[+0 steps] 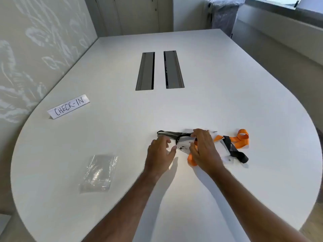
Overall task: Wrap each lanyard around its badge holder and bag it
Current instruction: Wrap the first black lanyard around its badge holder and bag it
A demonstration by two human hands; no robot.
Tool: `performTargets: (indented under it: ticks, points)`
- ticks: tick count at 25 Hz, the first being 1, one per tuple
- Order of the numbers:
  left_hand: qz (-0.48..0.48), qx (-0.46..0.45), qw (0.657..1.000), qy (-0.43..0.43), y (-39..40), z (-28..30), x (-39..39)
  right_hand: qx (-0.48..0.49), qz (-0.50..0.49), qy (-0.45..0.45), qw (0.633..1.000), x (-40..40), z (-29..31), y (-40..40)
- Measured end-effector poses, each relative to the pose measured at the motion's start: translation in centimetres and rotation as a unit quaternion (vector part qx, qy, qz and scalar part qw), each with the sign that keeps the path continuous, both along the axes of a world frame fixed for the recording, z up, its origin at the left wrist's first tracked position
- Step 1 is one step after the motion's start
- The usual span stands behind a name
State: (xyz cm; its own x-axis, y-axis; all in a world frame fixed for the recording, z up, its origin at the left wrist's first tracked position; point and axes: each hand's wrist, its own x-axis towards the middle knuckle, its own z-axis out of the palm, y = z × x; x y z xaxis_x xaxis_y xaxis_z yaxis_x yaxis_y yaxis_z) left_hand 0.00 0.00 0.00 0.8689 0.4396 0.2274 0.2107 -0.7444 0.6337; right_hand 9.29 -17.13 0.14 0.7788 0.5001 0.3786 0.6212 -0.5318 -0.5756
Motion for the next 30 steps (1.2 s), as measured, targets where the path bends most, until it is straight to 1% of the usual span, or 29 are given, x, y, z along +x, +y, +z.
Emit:
performTargets:
  ticks: [2,5,9,12,15,17,19,21,23,25,26,28,29,30]
  points:
    - [-0.049,0.043,0.998,0.005,-1.4,0.0,0.8,0.002,0.006,-0.034,0.999,0.4,0.1,-0.6]
    - [-0.093,0.118,0.988,0.039,-3.0,-0.2,2.1,-0.011,0.008,-0.03,0.999,0.9,-0.1,-1.6]
    - [-0.077,0.206,0.973,0.073,-4.3,-0.7,3.2,-0.015,0.011,0.037,0.999,1.2,-0.6,-3.0]
    - [-0.052,0.237,0.967,0.08,-4.7,-0.7,3.8,-0.019,0.015,0.066,0.998,1.5,-0.8,-3.2]
    - [-0.029,0.261,0.964,0.048,-4.3,-0.2,3.8,-0.015,0.013,0.081,0.997,1.7,-0.9,-3.3]
    - [-0.018,0.259,0.966,0.005,-3.7,0.7,3.5,-0.004,0.014,0.087,0.996,1.5,-0.8,-3.1]
    - [-0.007,0.257,0.966,-0.014,-3.3,2.0,3.2,0.01,0.017,0.082,0.996,1.4,-0.5,-2.9]
    - [0.008,0.242,0.97,-0.029,-2.8,3.1,2.4,0.024,0.022,0.079,0.996,1.5,-0.3,-2.7]
    - [0.021,0.216,0.975,-0.037,-2.0,4.4,1.1,0.038,0.021,0.099,0.994,1.5,0.1,-2.4]
    - [0.03,0.167,0.985,-0.042,-1.1,5.1,-0.4,0.049,0.023,0.12,0.991,1.2,0.7,-2.1]
    - [0.036,0.12,0.991,-0.05,-0.8,5.3,-1.4,0.06,0.031,0.125,0.99,0.9,1.1,-1.9]
    - [0.061,-0.02,0.995,-0.077,-0.3,5.7,-3.2,0.08,0.061,0.141,0.985,0.0,2.0,-1.5]
    - [0.071,-0.09,0.99,-0.086,-0.2,5.8,-4.1,0.087,0.079,0.156,0.981,-0.5,2.5,-1.3]
    - [0.078,-0.14,0.983,-0.094,-0.1,5.9,-5.0,0.096,0.097,0.179,0.974,-1.2,3.0,-1.0]
